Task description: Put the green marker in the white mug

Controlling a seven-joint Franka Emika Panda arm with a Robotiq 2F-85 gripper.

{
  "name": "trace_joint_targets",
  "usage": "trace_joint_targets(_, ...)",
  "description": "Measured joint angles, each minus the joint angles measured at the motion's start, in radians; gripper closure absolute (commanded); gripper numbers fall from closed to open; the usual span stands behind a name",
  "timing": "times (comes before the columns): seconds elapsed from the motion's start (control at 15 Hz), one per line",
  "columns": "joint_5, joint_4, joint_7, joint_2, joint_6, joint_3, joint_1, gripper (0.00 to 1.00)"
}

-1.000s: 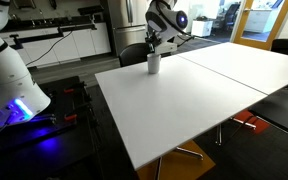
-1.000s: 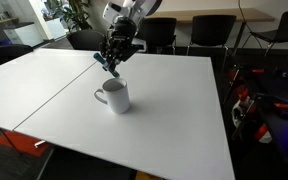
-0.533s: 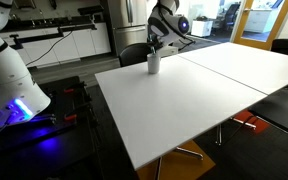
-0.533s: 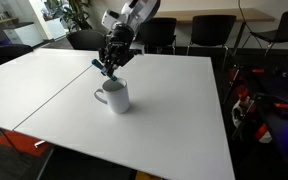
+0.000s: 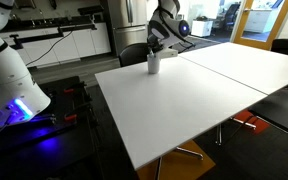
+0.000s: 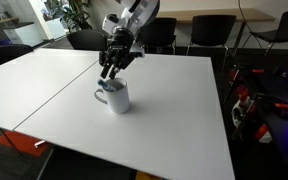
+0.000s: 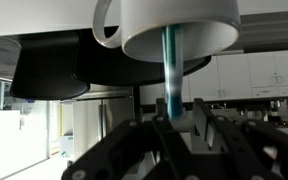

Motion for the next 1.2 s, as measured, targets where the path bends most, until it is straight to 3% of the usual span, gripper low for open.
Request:
trace_joint_targets(0.2, 0.0, 0.001, 0.0, 0.0, 0.0, 0.0, -0.005, 0.1)
trace_joint_targets(0.33, 0.0, 0.001, 0.0, 0.0, 0.0, 0.0, -0.012, 0.0)
trace_joint_targets(0.6, 0.022, -0.009, 0.0, -0.032, 0.0, 0.0, -0.031, 0.0)
trace_joint_targets(0.93, 0.048, -0.092, 0.007, -0.169, 0.0, -0.007, -0.043, 0.0)
trace_joint_targets(1.2, 0.05, -0.189, 0.123, -0.301, 0.004, -0.03, -0.035, 0.0)
